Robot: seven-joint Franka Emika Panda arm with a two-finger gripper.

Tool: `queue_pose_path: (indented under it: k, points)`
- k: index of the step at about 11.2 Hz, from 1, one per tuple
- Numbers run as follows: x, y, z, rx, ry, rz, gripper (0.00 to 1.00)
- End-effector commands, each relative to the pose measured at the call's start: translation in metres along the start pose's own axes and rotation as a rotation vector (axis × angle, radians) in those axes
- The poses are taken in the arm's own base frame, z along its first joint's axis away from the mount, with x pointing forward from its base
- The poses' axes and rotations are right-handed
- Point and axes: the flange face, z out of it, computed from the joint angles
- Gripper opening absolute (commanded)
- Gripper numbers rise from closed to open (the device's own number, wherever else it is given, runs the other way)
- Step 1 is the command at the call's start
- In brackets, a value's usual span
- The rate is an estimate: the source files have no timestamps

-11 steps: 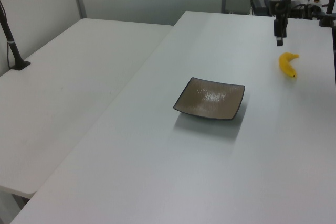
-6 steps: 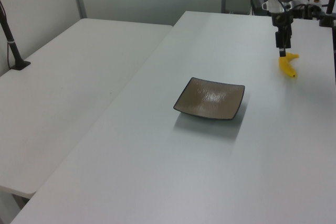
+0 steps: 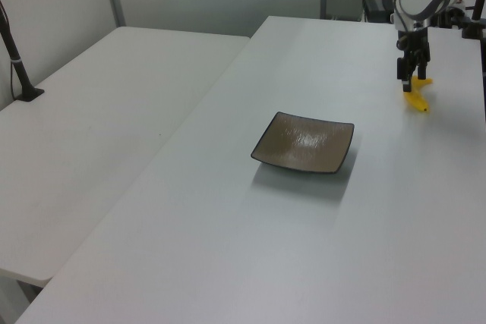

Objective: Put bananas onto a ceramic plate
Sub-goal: 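Lower the gripper onto the banana and close it around the middle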

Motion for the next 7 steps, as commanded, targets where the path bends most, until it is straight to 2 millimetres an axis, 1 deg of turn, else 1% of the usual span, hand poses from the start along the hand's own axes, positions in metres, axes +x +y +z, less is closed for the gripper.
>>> queue_pose_path:
  k: [1, 3, 4, 6, 7]
  points:
    - [0.0073, -0.0017, 0.0225, -0.025, -0.009, 0.031, 1.00]
    - [0.0075, -0.0017, 0.0233, -0.025, -0.010, 0.031, 1.00]
    - [0.0075, -0.0017, 0.0233, -0.025, -0.010, 0.028, 0.89]
    - [0.0072, -0.0009, 0.0230, -0.024, -0.013, 0.024, 0.64]
    - [0.0071, -0.0001, 0.0231, -0.024, -0.014, 0.019, 0.47]
